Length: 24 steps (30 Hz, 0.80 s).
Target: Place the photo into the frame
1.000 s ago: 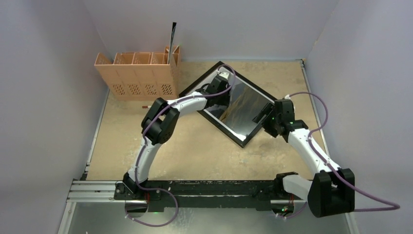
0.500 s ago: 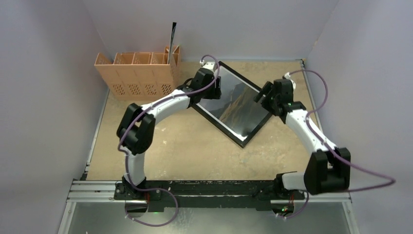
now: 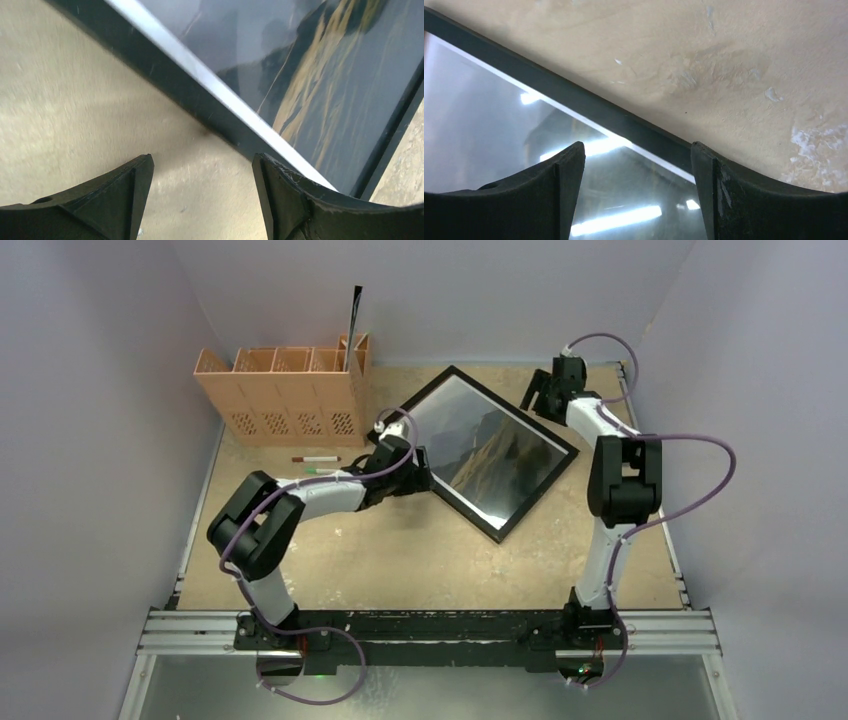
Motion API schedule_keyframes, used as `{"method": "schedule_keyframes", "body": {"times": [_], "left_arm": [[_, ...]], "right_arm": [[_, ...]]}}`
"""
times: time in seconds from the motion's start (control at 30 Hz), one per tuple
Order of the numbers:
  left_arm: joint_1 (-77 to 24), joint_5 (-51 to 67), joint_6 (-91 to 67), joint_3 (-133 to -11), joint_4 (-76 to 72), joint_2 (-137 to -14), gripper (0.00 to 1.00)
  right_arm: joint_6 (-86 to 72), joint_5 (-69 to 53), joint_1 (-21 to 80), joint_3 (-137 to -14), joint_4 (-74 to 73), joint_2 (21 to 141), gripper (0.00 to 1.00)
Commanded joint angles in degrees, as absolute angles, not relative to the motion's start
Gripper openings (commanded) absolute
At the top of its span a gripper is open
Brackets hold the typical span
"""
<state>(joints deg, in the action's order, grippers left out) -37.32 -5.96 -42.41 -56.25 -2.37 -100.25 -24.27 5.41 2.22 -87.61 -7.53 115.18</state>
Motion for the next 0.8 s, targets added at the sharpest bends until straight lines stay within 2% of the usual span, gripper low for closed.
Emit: {"method": "schedule_keyframes", "body": {"times": [0.0,0.23,0.4,0.57,0.77], "left_arm": [[-37.39,-0.92,-50.23,-51.39,-14.31,-97.49,0.77],[-37.41,5.92,-51.06,-52.37,-16.52,-101.99,0.76],[-37.19,6.79,-50.79,-53.53,-17.09,-104.13,0.75],[-36.45,9.69,-47.92,-59.24,-14.94,-108.46,0.73],[-35.91,10.87,-44.77,-65.64,-10.62,-112.01,0.72]], "right_arm": [[-16.91,3.32,1.59,-90.51,-9.88,118.07,0.8],[-10.91,0.97,0.56,-89.15,-4.76,121.67,0.79],[-9.05,-6.46,0.26,-89.08,-8.78,122.58,0.78],[-9.08,-13.99,0.26,-83.82,-11.64,119.31,0.78],[-17.59,-12.65,0.27,-71.27,-9.19,109.07,0.78]]}}
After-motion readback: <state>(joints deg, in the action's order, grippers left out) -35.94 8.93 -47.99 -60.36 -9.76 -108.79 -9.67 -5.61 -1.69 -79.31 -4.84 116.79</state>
